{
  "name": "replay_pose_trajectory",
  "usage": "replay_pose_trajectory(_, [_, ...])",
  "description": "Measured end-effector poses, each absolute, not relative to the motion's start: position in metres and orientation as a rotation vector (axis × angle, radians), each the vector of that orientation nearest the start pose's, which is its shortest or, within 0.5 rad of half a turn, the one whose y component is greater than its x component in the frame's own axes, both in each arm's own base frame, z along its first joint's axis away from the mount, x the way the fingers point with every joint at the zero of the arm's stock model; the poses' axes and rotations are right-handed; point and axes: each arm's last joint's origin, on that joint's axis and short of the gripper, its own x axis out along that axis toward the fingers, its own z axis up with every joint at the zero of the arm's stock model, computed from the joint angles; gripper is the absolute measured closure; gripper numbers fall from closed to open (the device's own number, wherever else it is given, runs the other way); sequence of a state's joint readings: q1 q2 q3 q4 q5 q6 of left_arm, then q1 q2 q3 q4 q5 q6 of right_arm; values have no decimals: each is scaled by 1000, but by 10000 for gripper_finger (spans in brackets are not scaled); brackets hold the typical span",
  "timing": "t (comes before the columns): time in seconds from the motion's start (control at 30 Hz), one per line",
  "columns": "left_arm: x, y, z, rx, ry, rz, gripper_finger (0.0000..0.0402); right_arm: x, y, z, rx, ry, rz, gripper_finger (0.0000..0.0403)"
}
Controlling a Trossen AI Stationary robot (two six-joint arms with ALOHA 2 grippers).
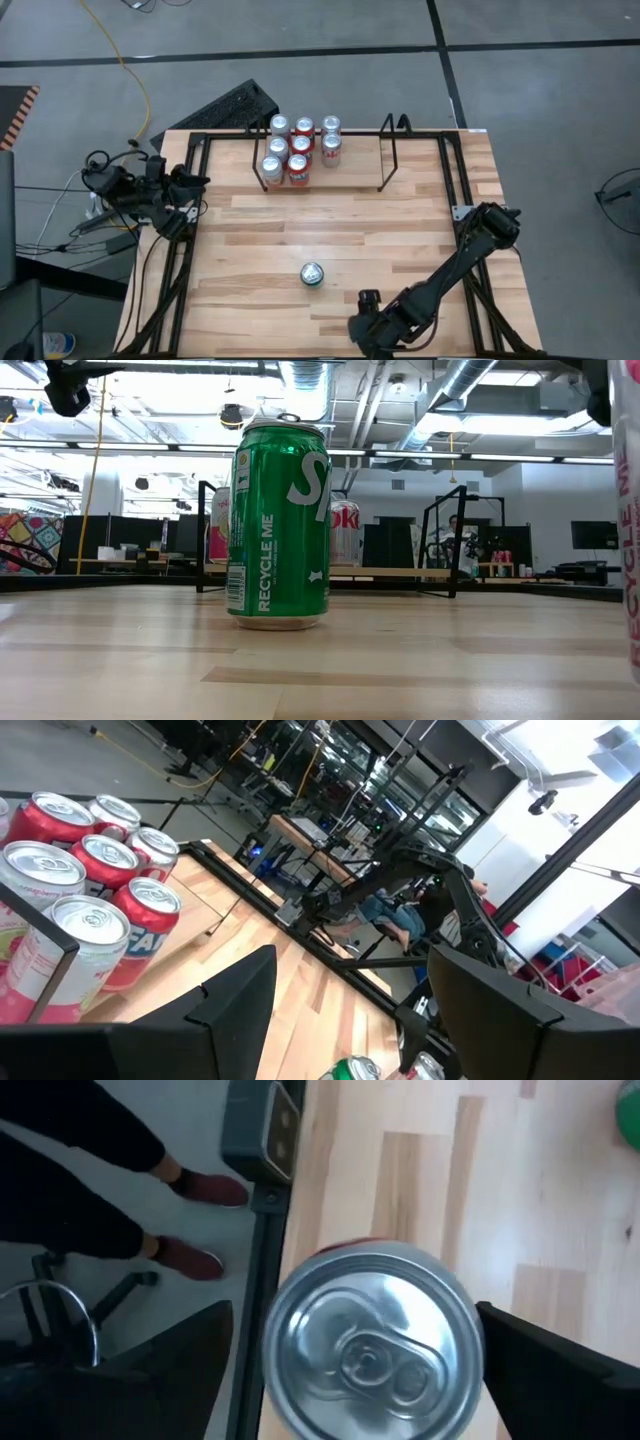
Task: Place canned beverage on shelf
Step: Put the silver soda can on the shelf aligned with the other silver soda cans
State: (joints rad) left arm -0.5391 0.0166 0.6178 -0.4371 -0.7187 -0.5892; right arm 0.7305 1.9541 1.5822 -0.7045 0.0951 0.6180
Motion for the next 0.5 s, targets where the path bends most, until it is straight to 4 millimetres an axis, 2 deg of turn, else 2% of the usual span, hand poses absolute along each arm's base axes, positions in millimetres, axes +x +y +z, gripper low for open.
replay_pose_trajectory(0.2, [20,10,310,-684,-182,137,155,310,270,229,164,1154,165,69])
replay_pose_trajectory(0.4, [21,10,310,-684,-181,139,155,313,255,228,208,1186,19,135])
replay_pose_trajectory(0.5, [21,10,309,-675,-168,144,155,319,247,229,196,1167,-7,145])
